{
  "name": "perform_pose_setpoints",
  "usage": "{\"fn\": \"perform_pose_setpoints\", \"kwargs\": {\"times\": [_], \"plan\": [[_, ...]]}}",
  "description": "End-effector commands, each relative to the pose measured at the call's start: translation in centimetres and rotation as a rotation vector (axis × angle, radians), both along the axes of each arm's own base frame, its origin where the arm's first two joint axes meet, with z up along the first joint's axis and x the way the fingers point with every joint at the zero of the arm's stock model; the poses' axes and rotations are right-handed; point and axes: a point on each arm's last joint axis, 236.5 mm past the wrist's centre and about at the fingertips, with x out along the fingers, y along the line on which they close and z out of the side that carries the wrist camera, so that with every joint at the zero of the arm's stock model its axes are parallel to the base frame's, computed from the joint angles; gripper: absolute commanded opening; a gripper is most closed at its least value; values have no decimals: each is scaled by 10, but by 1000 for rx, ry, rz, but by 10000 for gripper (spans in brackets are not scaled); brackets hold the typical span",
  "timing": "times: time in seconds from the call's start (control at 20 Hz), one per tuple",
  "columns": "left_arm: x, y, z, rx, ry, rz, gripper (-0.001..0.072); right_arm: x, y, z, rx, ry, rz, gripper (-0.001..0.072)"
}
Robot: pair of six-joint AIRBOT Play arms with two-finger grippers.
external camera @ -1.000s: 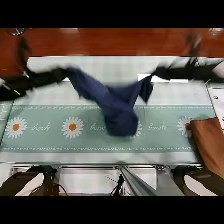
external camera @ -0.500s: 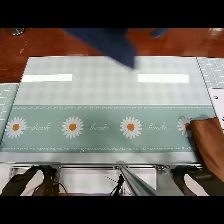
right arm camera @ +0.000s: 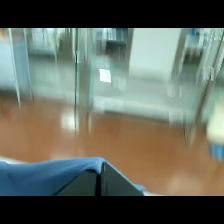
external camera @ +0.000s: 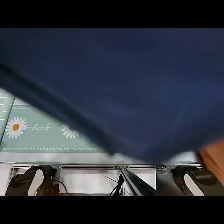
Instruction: Fold the shirts.
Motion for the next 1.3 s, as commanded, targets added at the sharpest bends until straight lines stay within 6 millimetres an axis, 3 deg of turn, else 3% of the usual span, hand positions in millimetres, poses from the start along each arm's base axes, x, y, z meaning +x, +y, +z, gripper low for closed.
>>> {"fn": "perform_pose_setpoints", "kwargs": {"times": [0.0,0.2,0.35,0.5,0.7,0.9,0.95,1.0,1.05,1.1,1.25], "plan": [[19,2,-86,-36,243,-23,26,33,7,-87,-17,287,24,20],[80,10,-227,-205,560,-37,26,117,14,-200,75,513,14,21],[129,21,-302,-358,661,20,27,179,33,-269,187,642,45,21],[160,15,-373,-338,801,29,27,237,43,-334,249,779,44,21],[202,17,-442,-337,930,84,26,294,54,-419,377,913,9,21],[216,18,-488,-358,1054,107,27,306,57,-479,409,1028,-20,23],[217,18,-494,-363,1072,111,45,306,56,-484,409,1041,-23,176],[218,20,-497,-358,1077,114,203,304,52,-485,409,1051,-26,558],[220,26,-495,-345,1070,124,542,299,45,-481,389,1065,-12,621],[223,36,-490,-331,1063,133,707,289,33,-475,359,1093,1,621],[225,77,-461,-379,1075,149,702,228,-33,-462,219,1248,-32,618]]}}
